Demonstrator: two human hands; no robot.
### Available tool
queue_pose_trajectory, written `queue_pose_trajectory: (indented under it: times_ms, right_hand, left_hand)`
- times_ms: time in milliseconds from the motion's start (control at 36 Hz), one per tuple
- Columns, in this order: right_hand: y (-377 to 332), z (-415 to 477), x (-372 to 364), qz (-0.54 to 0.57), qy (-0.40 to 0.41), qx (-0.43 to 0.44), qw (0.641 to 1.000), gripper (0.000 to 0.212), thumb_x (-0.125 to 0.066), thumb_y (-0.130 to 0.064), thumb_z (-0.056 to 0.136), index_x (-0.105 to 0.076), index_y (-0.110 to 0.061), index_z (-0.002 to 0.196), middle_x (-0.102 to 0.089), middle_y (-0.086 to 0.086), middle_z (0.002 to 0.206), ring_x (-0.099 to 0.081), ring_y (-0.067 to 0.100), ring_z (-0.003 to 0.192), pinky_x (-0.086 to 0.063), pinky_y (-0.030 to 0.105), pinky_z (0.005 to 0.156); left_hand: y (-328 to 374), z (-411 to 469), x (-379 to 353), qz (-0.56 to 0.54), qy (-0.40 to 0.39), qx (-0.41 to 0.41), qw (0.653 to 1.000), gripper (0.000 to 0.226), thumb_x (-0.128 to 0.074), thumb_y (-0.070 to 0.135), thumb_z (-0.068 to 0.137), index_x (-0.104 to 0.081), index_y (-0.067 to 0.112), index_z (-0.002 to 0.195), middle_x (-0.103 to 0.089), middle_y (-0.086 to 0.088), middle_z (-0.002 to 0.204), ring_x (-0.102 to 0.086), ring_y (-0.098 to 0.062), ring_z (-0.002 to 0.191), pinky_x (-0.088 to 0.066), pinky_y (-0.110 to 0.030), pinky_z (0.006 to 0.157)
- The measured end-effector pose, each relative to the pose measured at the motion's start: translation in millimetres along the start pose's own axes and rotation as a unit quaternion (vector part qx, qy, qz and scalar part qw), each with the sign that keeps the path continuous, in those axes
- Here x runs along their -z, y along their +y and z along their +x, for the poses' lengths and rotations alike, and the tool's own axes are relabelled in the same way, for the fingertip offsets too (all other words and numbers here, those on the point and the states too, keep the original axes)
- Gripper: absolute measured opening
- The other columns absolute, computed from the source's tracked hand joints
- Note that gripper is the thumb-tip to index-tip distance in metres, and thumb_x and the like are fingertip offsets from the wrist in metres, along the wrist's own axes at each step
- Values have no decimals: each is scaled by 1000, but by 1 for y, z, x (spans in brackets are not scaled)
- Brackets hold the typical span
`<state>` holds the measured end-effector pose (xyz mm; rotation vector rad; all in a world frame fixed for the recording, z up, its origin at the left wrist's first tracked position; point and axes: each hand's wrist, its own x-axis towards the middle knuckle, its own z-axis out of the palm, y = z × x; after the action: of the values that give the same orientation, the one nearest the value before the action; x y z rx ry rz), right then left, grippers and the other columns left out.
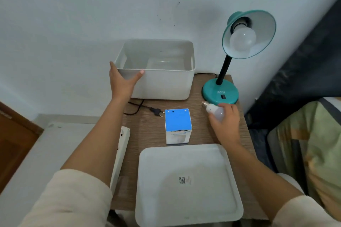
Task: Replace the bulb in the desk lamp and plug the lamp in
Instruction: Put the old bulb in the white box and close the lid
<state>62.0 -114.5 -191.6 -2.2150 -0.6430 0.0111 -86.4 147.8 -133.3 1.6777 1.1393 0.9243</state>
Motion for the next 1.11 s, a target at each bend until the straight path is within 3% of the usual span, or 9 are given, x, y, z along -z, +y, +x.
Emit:
queue_pose_trajectory:
  times_ms: [139,278,417,528,583,694,806,889,1111]
  right_hand:
    - [-29,11,13,72,69,62,993,38,-72,-17,76,-58,-6,110,-54,12,113,-51,25,107,-39,27,94]
    - [-73,22,18,119,75,160,977,34,-72,-16,74,-60,-8,105,-56,7,107,-49,13,99,-30,2,86]
    - [-117,51,10,146,41,198,968,36,-73,-18,76,-59,-10,108,-49,-4,107,-48,12,101,-32,4,83]
    - [-146,82,-3,162,27,187,969,35,-72,-19,76,-60,-11,108,-52,-2,107,-49,13,102,-32,6,79]
    - [-155,98,-13,149,-10,166,975,36,-72,-19,75,-60,-12,109,-54,2,111,-50,15,105,-32,12,80]
    - [-164,124,-36,103,-84,141,981,38,-71,-22,75,-61,-14,111,-52,5,119,-46,7,95,-33,10,74]
    - [-167,143,-56,47,-162,78,983,40,-71,-23,76,-60,-11,113,-51,3,102,-50,16,83,-50,30,70]
    - [-168,155,-68,-3,-212,80,974,39,-72,-24,78,-60,-9,112,-56,7,103,-54,22,91,-40,24,62]
    - [-164,165,-89,-30,-262,76,962,45,-66,-27,84,-50,-7,120,-43,16,130,-49,30,113,-35,26,80]
  left_hand:
    - [2,0,-1,9,1,0,1000,113,-77,45,71,-3,14,150,-15,-5,157,-17,-20,143,-20,-35,116]
    - [6,2,1,11,-4,6,1000,118,-80,46,66,-4,12,150,-14,-6,157,-16,-20,144,-19,-38,117]
    - [12,13,8,38,-35,6,999,120,-83,47,60,-10,12,149,-17,-7,155,-19,-23,143,-21,-39,116]
    - [16,23,14,49,-73,8,996,121,-85,44,58,-13,12,149,-17,-6,155,-21,-22,141,-25,-39,114]
    - [16,27,15,51,-82,-1,995,119,-85,41,59,-13,13,149,-16,-5,155,-21,-21,141,-24,-37,114]
    - [12,33,15,45,-81,-14,996,119,-87,38,56,-17,14,148,-21,-4,153,-25,-19,139,-25,-34,113]
    - [6,36,12,43,-72,-17,996,121,-88,39,52,-18,17,148,-22,-2,153,-25,-18,139,-25,-35,114]
    - [2,39,11,39,-72,-24,996,121,-88,41,52,-19,18,148,-22,0,153,-25,-16,139,-23,-30,111]
    - [1,40,11,40,-67,-31,996,119,-88,42,53,-20,18,148,-24,0,153,-25,-14,139,-22,-25,107]
